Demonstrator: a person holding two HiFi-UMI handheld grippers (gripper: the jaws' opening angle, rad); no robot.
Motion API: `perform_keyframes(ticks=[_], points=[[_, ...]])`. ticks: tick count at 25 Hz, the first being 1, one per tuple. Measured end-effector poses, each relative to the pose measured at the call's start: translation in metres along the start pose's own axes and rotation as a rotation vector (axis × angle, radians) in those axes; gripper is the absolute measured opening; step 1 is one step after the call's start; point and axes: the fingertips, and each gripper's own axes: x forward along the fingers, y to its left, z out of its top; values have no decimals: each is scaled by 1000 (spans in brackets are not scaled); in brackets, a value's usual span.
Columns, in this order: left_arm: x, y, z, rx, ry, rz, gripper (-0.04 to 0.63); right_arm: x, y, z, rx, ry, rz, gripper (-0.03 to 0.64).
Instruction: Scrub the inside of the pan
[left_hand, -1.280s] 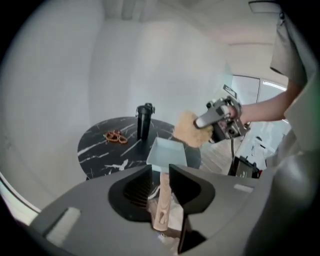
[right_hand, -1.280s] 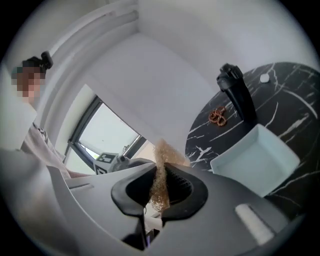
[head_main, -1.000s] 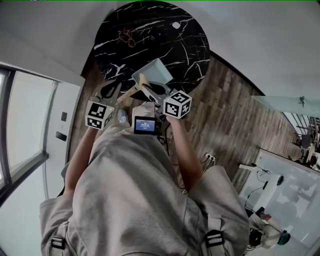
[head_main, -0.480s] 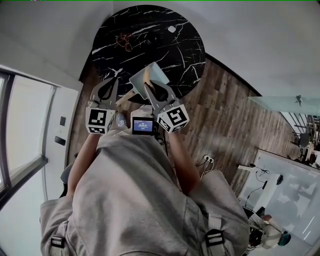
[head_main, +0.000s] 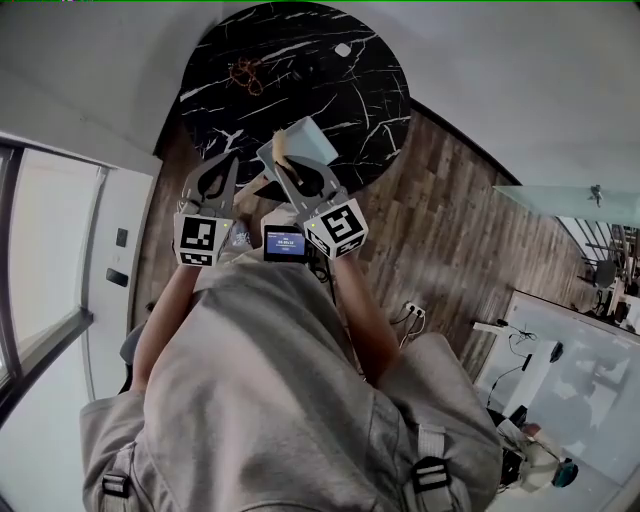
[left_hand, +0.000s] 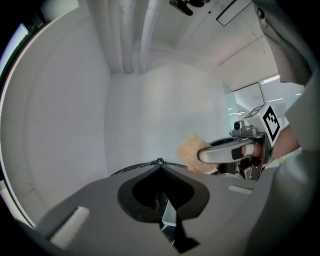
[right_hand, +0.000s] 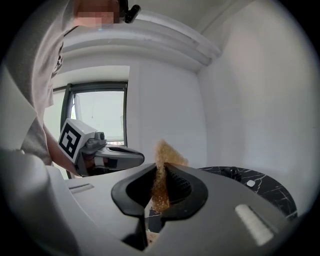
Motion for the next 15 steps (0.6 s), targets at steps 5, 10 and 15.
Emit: perform_keyframes(ticks=[5, 10, 15], points=[[2, -3, -7, -8, 17, -18, 2, 4, 4, -5, 4, 23, 26, 40], [1, -6, -15, -12, 39, -21, 2, 5, 8, -13, -5, 56, 37, 40], [2, -7, -16, -9, 44, -22, 2, 5, 7, -16, 1, 63, 40, 41]])
